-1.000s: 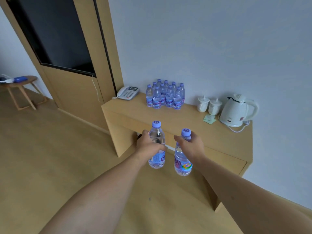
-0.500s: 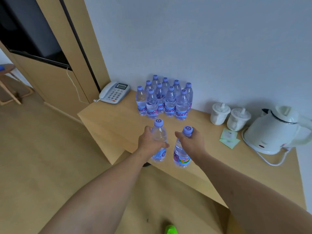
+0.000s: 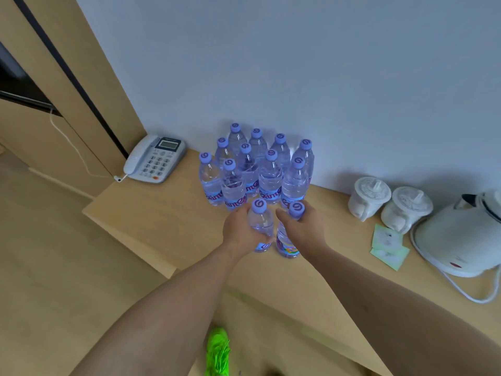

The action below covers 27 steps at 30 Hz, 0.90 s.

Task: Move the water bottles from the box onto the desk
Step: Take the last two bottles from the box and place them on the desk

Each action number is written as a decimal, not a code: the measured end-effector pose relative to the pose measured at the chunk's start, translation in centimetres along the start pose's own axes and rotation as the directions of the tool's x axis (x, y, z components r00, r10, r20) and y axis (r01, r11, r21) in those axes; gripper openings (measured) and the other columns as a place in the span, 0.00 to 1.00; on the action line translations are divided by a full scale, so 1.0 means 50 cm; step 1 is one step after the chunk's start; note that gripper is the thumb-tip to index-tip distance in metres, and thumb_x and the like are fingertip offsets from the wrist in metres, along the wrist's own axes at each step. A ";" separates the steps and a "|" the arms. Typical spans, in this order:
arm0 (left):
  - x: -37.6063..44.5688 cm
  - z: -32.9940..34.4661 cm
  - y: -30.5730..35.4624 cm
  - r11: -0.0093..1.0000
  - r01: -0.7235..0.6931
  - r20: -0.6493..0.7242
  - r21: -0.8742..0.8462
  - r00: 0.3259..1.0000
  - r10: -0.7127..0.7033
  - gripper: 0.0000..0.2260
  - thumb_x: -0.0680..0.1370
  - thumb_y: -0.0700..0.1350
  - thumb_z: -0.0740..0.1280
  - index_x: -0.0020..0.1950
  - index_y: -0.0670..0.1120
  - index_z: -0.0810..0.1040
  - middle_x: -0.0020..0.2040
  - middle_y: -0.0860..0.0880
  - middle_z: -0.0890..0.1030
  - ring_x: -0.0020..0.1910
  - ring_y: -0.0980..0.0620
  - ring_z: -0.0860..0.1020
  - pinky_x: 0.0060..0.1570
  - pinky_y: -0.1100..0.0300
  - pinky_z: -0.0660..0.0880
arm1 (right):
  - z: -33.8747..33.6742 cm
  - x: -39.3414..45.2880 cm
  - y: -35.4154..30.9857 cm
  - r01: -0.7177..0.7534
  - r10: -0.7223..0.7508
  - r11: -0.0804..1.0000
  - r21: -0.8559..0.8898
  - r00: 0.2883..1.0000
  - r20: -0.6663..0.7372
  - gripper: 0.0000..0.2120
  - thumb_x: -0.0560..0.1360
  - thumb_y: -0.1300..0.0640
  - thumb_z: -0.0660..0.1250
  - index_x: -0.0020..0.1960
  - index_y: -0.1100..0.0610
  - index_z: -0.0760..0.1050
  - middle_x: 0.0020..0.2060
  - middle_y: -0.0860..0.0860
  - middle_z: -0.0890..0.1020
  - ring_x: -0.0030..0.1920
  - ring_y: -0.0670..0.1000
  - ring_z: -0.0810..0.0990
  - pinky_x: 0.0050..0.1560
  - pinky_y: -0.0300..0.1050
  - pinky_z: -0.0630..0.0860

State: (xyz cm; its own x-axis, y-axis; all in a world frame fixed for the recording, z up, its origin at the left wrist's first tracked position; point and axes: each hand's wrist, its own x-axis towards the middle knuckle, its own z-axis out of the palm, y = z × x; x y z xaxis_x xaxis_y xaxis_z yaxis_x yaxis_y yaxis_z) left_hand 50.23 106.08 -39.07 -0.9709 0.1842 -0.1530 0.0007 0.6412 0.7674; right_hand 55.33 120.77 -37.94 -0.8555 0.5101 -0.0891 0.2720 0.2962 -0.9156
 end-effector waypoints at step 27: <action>0.243 -0.117 0.116 0.782 -0.528 0.320 0.330 0.842 0.434 0.24 0.65 0.41 0.80 0.55 0.46 0.73 0.47 0.45 0.78 0.46 0.44 0.77 0.39 0.55 0.71 | 0.052 0.126 -0.105 -0.173 0.238 0.784 -0.596 0.971 0.031 0.28 0.68 0.33 0.73 0.46 0.58 0.73 0.42 0.53 0.76 0.46 0.53 0.75 0.36 0.43 0.66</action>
State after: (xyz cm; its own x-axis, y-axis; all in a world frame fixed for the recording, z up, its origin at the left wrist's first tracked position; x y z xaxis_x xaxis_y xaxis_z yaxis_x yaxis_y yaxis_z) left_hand 37.05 107.69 -32.84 -0.7407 0.6718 0.0047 0.5926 0.6500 0.4757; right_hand 47.39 120.35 -34.72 -0.7797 0.5403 -0.3165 0.6237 0.6253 -0.4689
